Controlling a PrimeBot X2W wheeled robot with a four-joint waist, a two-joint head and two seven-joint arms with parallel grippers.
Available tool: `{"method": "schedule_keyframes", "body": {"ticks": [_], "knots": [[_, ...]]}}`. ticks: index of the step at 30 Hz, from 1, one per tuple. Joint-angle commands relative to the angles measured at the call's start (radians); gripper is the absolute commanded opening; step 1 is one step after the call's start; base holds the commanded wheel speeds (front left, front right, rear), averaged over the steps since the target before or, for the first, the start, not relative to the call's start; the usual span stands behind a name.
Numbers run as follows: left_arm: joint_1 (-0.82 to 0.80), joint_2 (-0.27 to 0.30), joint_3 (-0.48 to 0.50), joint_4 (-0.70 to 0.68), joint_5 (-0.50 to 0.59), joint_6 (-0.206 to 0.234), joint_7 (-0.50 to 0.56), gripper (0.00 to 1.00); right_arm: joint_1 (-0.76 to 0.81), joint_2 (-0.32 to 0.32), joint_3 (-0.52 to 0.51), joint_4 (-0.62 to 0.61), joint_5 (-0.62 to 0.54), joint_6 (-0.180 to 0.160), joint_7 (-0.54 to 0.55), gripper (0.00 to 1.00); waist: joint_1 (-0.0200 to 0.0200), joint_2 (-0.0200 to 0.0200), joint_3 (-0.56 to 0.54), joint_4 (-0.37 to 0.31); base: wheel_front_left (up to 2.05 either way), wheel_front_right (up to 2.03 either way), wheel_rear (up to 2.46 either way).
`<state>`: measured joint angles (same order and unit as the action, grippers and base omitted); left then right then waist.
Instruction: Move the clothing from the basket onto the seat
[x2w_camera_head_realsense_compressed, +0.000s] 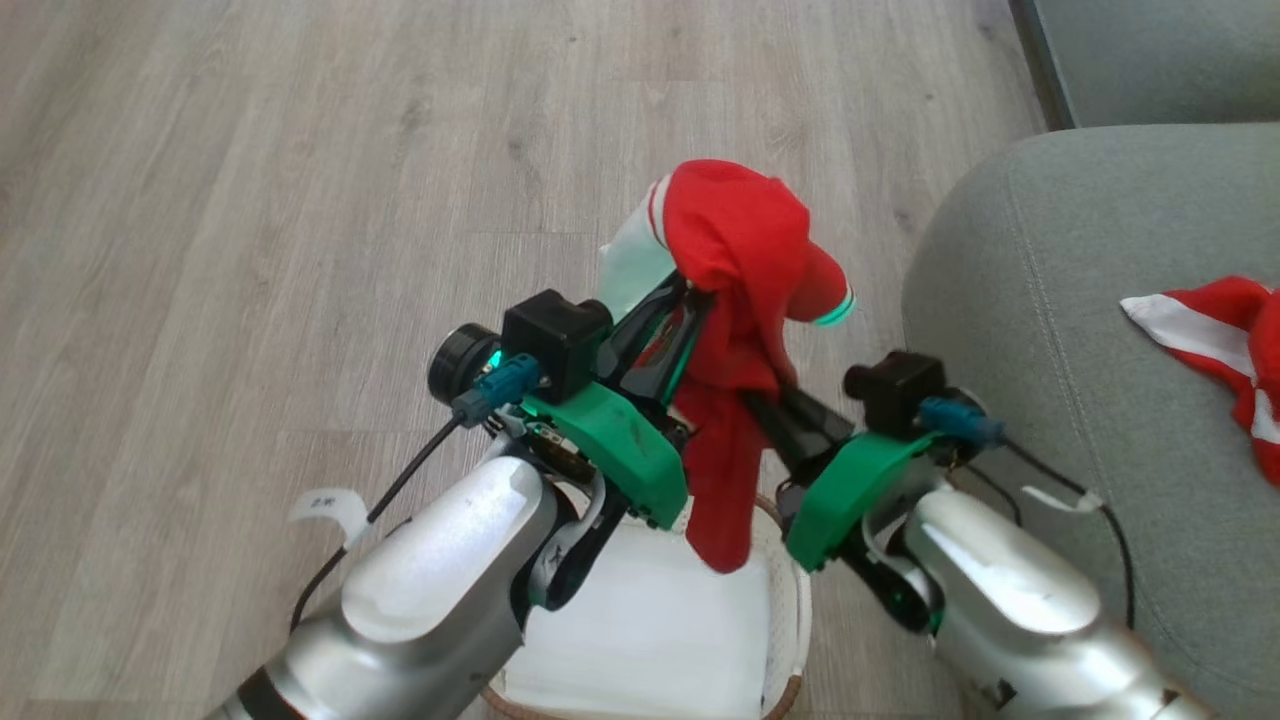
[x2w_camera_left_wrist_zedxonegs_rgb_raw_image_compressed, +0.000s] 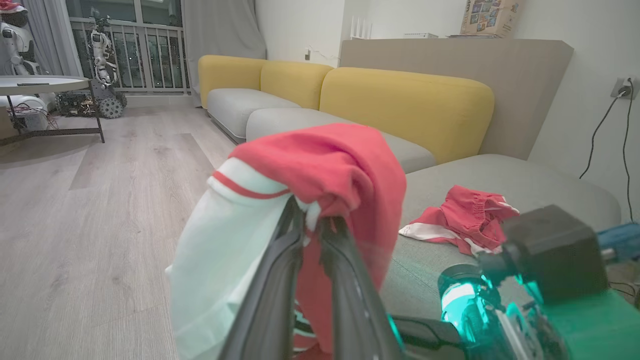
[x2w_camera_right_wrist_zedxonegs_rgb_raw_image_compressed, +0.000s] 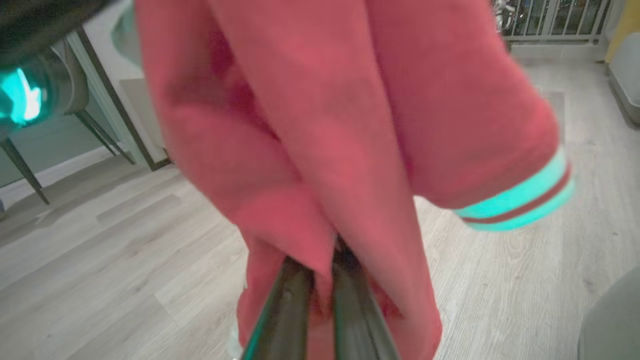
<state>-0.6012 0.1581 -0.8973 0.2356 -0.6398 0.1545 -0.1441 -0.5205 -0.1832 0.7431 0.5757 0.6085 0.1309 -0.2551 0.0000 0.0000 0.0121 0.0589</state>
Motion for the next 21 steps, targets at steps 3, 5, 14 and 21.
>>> {"method": "schedule_keyframes", "body": {"ticks": [3,5,14,21], "knots": [[-0.039,0.023,0.042,-0.016,-0.007,0.008,-0.016,0.00,0.015,-0.014,-0.046,-0.071,0.001,0.000,-0.007,0.00,0.0000,0.0000,0.001,-0.009,0.00,0.00,0.00],[-0.031,0.027,0.043,-0.011,-0.009,0.013,-0.019,0.00,0.038,-0.027,-0.085,-0.096,-0.008,0.000,-0.007,0.00,0.0000,0.0000,0.003,-0.017,0.00,0.00,0.00],[-0.006,0.011,0.011,0.001,-0.017,0.003,-0.013,0.00,0.114,-0.050,-0.313,-0.254,-0.073,0.000,-0.007,0.00,0.0000,0.0000,0.009,-0.061,0.00,0.00,0.00],[0.007,-0.011,-0.015,0.016,-0.019,-0.006,-0.019,1.00,0.148,-0.054,-0.413,-0.335,-0.112,0.000,-0.007,0.00,0.0000,0.0000,0.003,-0.106,0.00,0.00,0.00]]}}
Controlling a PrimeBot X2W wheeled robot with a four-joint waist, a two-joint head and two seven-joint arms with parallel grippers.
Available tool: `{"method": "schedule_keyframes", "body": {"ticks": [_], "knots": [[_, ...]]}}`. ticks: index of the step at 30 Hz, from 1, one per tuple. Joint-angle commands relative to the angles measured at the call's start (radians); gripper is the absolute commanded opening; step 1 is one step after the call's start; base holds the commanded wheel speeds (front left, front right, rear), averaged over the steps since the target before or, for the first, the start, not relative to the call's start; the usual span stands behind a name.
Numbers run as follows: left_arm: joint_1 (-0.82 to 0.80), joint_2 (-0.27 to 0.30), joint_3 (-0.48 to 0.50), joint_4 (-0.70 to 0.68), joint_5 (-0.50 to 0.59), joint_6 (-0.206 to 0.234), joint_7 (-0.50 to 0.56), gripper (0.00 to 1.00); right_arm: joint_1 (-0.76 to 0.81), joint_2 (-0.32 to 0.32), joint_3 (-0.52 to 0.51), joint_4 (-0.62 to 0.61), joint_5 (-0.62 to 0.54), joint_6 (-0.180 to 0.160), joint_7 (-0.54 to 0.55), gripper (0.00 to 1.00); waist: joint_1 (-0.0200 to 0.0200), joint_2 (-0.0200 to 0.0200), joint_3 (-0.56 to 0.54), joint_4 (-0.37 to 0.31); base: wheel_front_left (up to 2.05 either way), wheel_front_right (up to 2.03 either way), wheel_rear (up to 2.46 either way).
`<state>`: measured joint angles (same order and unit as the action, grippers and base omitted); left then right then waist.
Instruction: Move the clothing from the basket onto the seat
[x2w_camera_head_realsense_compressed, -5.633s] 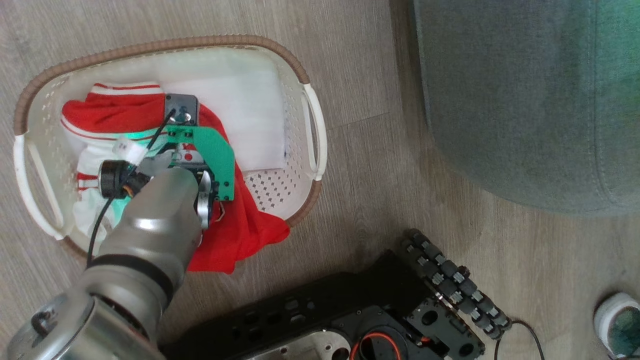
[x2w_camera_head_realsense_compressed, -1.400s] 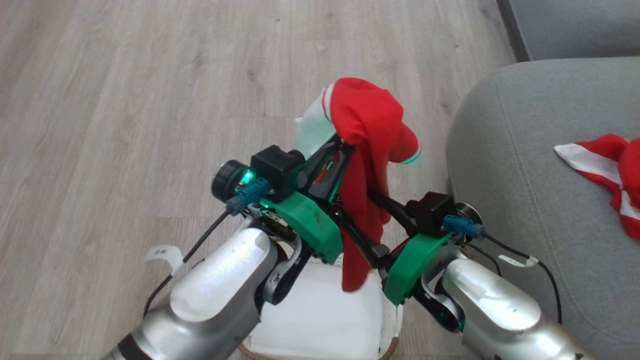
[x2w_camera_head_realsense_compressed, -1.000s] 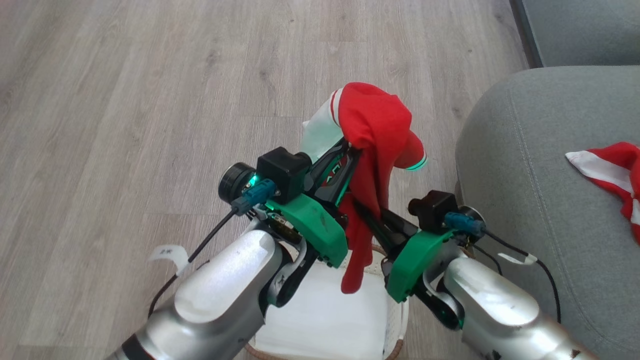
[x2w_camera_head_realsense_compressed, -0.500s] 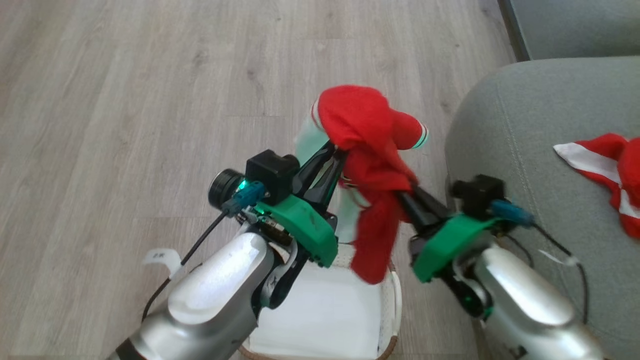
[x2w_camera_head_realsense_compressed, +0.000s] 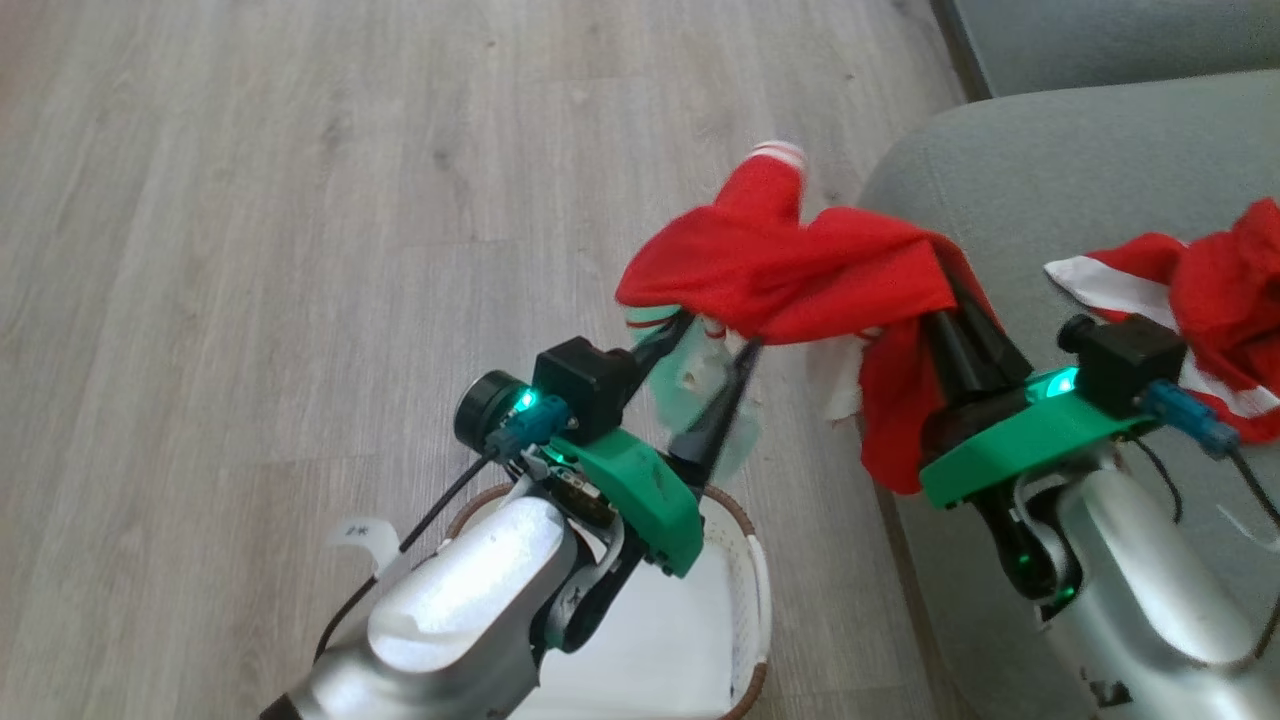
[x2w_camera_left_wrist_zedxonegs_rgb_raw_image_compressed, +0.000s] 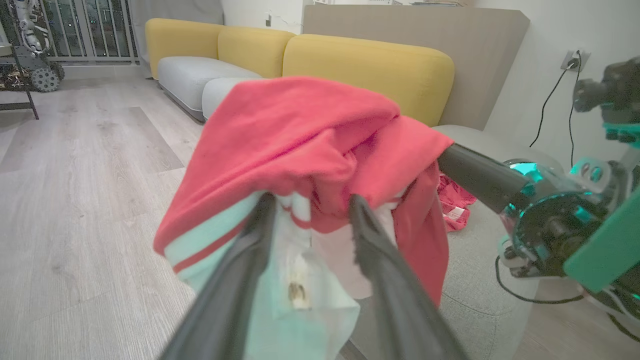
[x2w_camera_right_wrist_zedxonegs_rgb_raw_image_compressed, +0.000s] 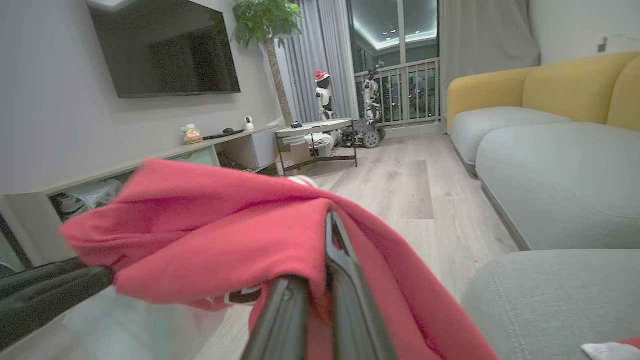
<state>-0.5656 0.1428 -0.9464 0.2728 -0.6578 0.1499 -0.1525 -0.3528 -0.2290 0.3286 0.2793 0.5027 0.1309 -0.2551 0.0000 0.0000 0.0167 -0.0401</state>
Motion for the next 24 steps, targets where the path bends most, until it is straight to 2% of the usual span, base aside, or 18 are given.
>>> {"method": "schedule_keyframes", "body": {"ticks": [1,12,24], "knots": [[-0.028,0.003,0.031,-0.021,0.000,-0.001,-0.012,1.00,-0.016,-0.010,-0.006,-0.045,-0.010,0.000,-0.007,0.00,0.0000,0.0000,-0.002,-0.015,0.00,0.00,0.00],[-0.011,0.002,0.017,-0.011,-0.003,0.000,-0.025,1.00,0.015,-0.049,-0.076,-0.104,-0.020,0.000,-0.007,0.00,0.0000,0.0000,-0.004,-0.097,0.00,0.00,0.00],[-0.014,0.004,0.012,0.006,0.009,0.000,-0.051,1.00,0.073,-0.127,-0.134,-0.265,-0.015,0.000,-0.007,0.00,0.0000,0.0000,0.006,-0.226,0.00,0.00,0.00]]}}
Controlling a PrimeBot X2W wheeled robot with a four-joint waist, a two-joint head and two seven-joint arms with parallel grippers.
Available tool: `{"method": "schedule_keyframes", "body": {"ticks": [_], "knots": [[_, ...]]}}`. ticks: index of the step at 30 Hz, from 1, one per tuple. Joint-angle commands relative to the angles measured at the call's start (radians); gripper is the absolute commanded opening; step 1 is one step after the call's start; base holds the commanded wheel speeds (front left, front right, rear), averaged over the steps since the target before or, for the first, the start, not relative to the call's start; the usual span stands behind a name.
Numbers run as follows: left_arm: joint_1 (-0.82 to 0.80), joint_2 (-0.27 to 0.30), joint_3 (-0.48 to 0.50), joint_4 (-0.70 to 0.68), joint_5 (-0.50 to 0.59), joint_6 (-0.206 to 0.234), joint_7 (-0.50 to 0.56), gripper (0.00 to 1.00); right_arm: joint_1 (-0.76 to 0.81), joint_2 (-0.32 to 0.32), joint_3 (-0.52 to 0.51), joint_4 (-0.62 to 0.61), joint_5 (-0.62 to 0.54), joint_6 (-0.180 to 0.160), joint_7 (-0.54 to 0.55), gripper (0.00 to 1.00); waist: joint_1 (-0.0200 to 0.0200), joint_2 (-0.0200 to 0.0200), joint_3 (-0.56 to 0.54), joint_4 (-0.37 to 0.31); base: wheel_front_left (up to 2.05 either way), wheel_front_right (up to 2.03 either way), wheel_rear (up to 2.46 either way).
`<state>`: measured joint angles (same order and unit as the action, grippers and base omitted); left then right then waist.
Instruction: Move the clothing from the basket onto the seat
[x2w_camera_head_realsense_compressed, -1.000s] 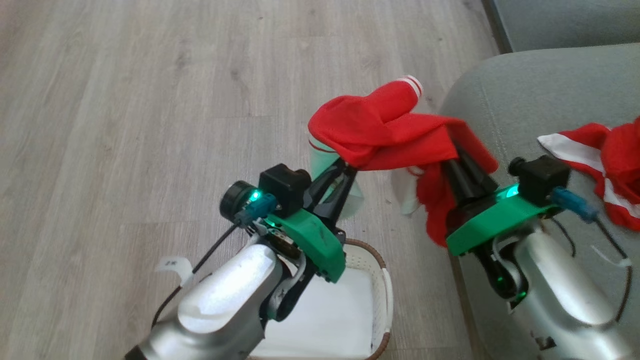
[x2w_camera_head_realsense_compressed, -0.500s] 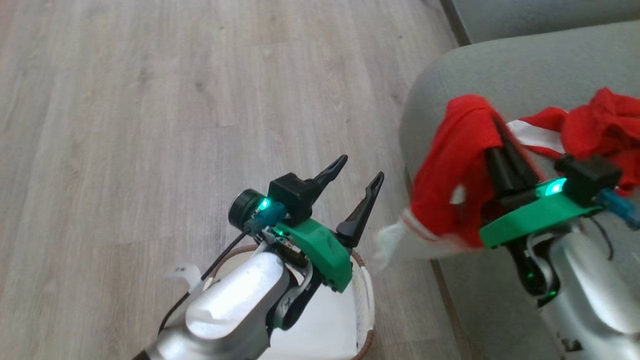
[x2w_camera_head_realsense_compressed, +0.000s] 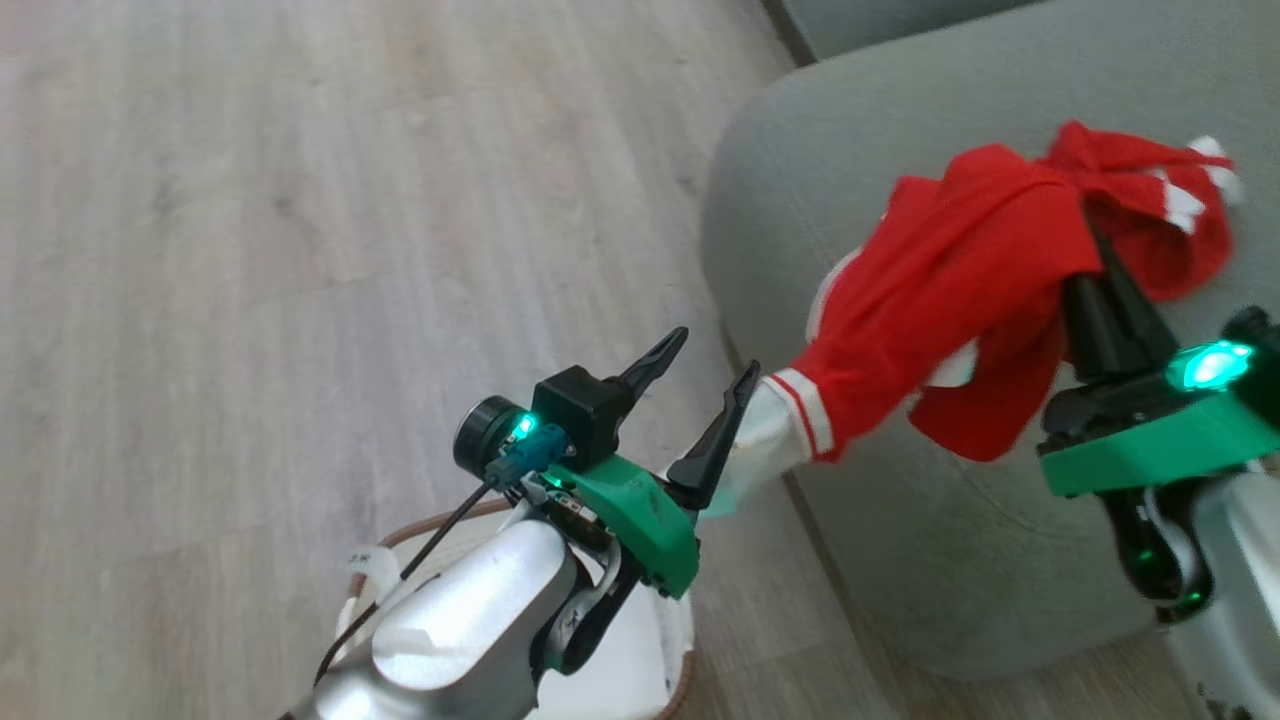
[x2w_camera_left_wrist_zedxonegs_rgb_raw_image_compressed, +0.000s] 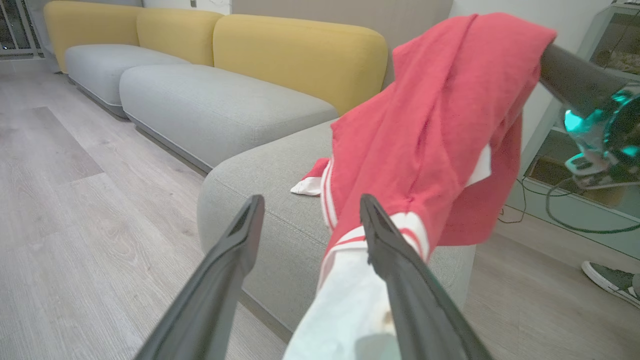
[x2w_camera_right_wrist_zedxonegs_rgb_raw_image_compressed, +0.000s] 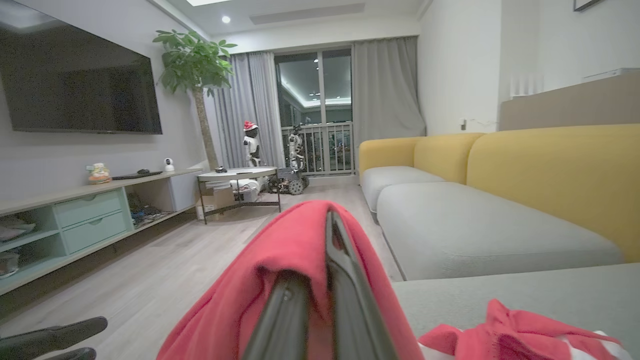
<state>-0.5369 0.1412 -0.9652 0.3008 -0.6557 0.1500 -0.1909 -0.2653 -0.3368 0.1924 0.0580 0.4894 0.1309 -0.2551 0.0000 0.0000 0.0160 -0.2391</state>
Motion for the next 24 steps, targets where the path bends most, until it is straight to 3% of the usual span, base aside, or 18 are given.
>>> {"method": "schedule_keyframes", "body": {"ticks": [1,12,24], "knots": [[-0.045,0.005,0.031,-0.020,0.008,0.000,-0.015,1.00,-0.010,-0.024,-0.006,-0.053,-0.001,0.000,-0.007,0.00,0.0000,0.0000,0.009,-0.040,0.00,0.00,0.00],[-0.085,0.006,0.033,0.018,0.037,0.009,-0.035,1.00,0.012,-0.042,-0.054,-0.120,0.009,0.000,-0.007,0.00,0.0000,0.0000,0.044,-0.190,0.00,0.00,0.00],[-0.121,-0.004,0.033,0.054,0.042,0.008,-0.040,1.00,-0.016,-0.036,-0.080,-0.146,0.023,0.000,-0.007,0.00,0.0000,0.0000,0.088,-0.255,0.00,0.00,0.00]]}}
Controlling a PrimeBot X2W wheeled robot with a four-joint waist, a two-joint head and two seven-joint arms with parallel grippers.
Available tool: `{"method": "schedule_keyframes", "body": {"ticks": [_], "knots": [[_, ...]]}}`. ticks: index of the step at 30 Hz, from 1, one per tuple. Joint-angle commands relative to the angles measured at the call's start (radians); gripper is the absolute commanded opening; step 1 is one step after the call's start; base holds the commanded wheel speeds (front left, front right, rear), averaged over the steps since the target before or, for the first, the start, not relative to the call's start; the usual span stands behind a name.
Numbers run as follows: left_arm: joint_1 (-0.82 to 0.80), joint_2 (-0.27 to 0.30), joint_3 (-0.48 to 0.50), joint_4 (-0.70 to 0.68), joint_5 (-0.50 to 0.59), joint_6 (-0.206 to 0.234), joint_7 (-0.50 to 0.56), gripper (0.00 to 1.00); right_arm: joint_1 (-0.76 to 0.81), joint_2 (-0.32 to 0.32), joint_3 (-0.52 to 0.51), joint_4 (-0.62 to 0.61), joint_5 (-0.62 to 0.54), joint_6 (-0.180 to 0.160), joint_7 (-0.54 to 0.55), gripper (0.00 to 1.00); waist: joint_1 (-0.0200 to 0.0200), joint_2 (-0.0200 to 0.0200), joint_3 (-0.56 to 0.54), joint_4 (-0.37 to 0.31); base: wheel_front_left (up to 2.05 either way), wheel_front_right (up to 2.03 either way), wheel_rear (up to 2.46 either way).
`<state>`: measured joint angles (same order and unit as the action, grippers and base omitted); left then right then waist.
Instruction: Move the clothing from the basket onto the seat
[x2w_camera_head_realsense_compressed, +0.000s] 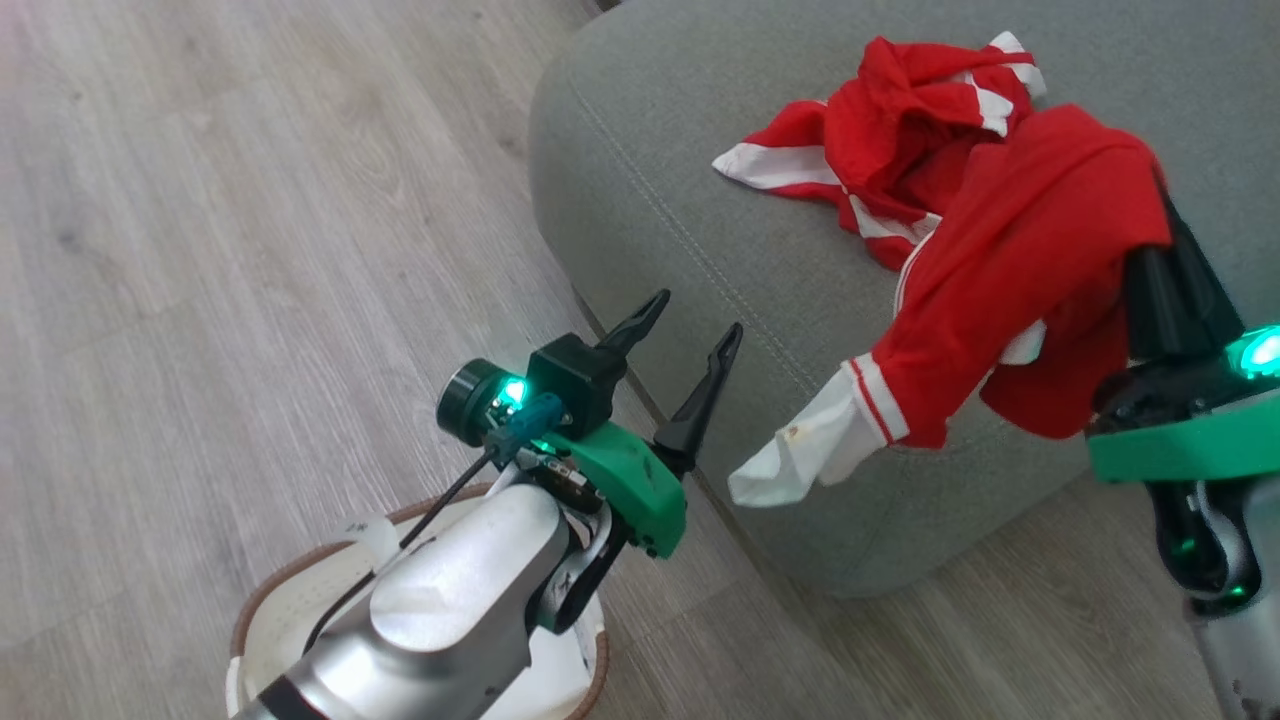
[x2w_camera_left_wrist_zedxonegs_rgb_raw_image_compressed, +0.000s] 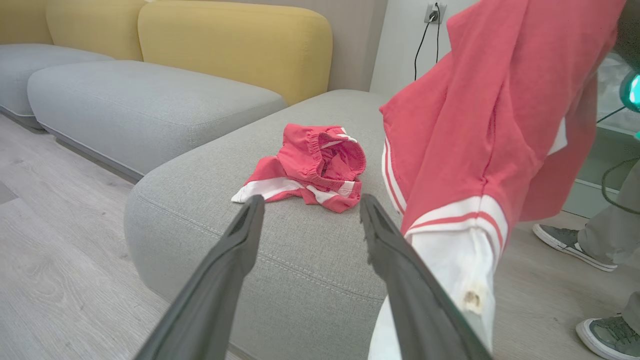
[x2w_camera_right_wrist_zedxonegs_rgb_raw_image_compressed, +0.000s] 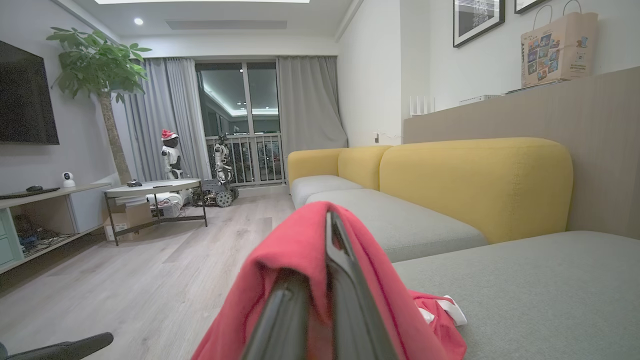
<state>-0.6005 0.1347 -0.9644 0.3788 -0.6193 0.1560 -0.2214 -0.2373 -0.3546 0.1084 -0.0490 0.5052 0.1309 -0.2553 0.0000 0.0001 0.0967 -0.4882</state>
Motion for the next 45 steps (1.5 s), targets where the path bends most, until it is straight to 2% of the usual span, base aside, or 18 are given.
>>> {"method": "schedule_keyframes", "body": {"ticks": [1,6,15,22,30,39,45], "knots": [[-0.060,0.002,0.032,-0.021,0.005,0.002,-0.009,1.00,-0.057,-0.018,0.002,-0.037,0.013,0.000,-0.006,0.00,0.0000,-0.0001,0.012,-0.008,0.00,0.00,0.00],[-0.083,-0.004,0.028,-0.009,0.009,0.002,-0.002,1.00,-0.150,-0.033,0.006,0.014,0.052,0.000,-0.006,0.00,0.0000,-0.0001,0.043,-0.011,0.00,0.00,0.00],[-0.136,-0.017,0.006,0.004,0.028,0.001,0.030,1.00,-0.382,-0.085,0.033,0.214,0.126,0.000,-0.006,0.00,0.0000,-0.0001,0.114,0.017,0.00,0.00,0.00],[-0.223,-0.048,-0.029,0.009,0.064,0.006,0.068,1.00,-0.587,-0.180,0.068,0.374,0.211,0.000,-0.006,0.00,0.0000,-0.0001,0.236,0.084,0.00,0.00,0.00],[-0.327,-0.078,-0.073,0.030,0.097,0.024,0.081,1.00,-0.787,-0.307,0.028,0.478,0.250,0.000,-0.006,0.00,0.0000,-0.0001,0.400,0.161,0.00,0.00,0.00],[-0.426,-0.084,-0.146,0.012,0.083,0.059,0.077,1.00,-0.895,-0.397,-0.048,0.579,0.232,0.000,-0.006,0.00,0.0000,-0.0001,0.537,0.217,0.00,0.00,0.00],[-0.463,-0.084,-0.196,0.003,0.036,0.100,0.055,1.00,-0.870,-0.416,0.019,0.707,0.220,0.000,-0.006,0.00,0.0000,-0.0001,0.570,0.241,0.00,0.00,0.00]]}}
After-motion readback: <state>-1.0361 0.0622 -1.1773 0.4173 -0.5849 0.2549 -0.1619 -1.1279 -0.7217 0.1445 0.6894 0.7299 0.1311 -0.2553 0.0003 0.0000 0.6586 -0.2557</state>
